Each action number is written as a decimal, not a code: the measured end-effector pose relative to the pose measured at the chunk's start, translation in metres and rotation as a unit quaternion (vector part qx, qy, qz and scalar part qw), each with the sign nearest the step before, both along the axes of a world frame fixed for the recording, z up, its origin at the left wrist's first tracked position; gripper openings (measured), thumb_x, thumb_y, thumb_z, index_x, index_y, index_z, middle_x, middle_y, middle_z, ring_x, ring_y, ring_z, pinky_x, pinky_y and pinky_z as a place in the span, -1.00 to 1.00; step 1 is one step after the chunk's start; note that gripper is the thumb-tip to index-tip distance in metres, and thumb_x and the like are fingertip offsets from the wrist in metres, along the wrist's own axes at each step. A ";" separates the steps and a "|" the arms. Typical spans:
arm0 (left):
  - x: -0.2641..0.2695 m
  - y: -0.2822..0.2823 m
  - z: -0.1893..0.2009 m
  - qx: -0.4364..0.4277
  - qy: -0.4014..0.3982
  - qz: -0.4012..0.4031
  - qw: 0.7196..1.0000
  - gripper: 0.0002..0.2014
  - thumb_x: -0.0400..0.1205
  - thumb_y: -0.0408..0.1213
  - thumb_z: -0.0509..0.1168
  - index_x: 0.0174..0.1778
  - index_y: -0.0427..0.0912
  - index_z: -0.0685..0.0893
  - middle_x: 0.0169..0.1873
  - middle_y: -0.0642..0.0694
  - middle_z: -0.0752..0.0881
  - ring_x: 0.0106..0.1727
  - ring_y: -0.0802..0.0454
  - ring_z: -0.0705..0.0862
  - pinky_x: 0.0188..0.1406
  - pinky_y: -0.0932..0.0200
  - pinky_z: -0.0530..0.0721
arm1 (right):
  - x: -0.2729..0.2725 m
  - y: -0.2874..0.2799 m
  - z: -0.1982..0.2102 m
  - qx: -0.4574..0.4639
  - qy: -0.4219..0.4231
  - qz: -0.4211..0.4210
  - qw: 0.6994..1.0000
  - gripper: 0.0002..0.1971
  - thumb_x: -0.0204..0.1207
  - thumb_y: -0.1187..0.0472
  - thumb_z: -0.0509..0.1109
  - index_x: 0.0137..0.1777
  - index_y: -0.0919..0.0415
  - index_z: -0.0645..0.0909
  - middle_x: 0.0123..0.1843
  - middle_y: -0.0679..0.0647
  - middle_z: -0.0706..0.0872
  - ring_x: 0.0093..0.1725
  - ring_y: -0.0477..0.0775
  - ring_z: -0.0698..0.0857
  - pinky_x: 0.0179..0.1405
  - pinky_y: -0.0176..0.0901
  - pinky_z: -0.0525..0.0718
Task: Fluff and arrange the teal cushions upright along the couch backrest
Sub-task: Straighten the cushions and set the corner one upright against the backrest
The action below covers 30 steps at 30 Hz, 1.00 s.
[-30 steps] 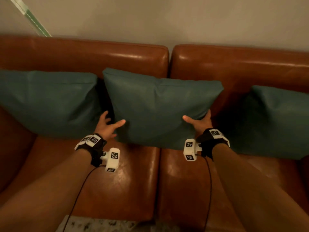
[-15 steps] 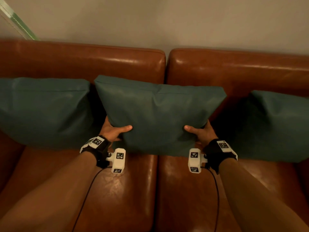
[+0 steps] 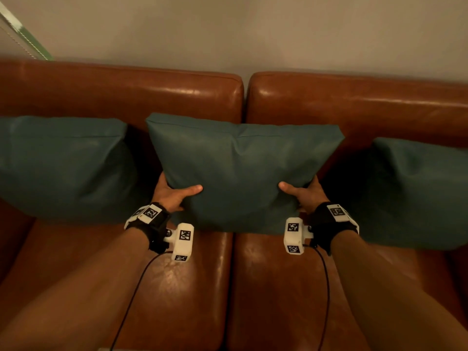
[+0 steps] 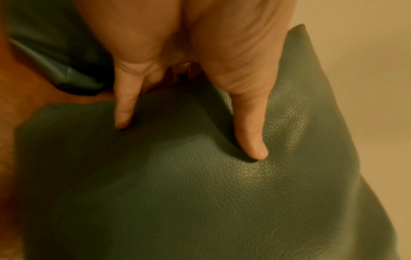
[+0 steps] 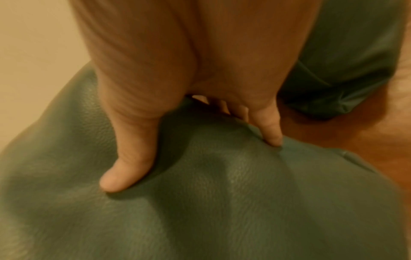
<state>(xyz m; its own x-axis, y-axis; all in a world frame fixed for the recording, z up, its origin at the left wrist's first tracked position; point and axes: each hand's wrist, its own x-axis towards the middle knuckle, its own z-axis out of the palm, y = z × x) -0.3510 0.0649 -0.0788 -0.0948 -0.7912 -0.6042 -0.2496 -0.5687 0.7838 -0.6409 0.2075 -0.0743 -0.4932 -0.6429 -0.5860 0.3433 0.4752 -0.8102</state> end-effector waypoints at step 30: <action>0.155 0.004 -0.015 0.008 -0.206 0.002 0.979 -0.55 0.45 0.01 0.48 0.10 -0.27 0.70 0.21 -0.27 0.73 0.29 -0.19 0.66 0.18 0.16 0.49 | 0.190 0.056 -0.041 0.212 -0.139 0.161 0.954 -0.39 0.17 -0.14 0.66 0.20 -0.01 0.56 0.11 0.02 0.69 0.14 0.10 0.69 0.02 0.02 0.63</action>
<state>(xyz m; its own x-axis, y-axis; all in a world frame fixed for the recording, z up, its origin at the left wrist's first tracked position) -0.1956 0.0689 -0.0941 0.1623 -0.7813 -0.6027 -0.5402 -0.5815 0.6083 -0.4504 0.2636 -0.1157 -0.0981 -0.4113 -0.9062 0.2972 0.8569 -0.4211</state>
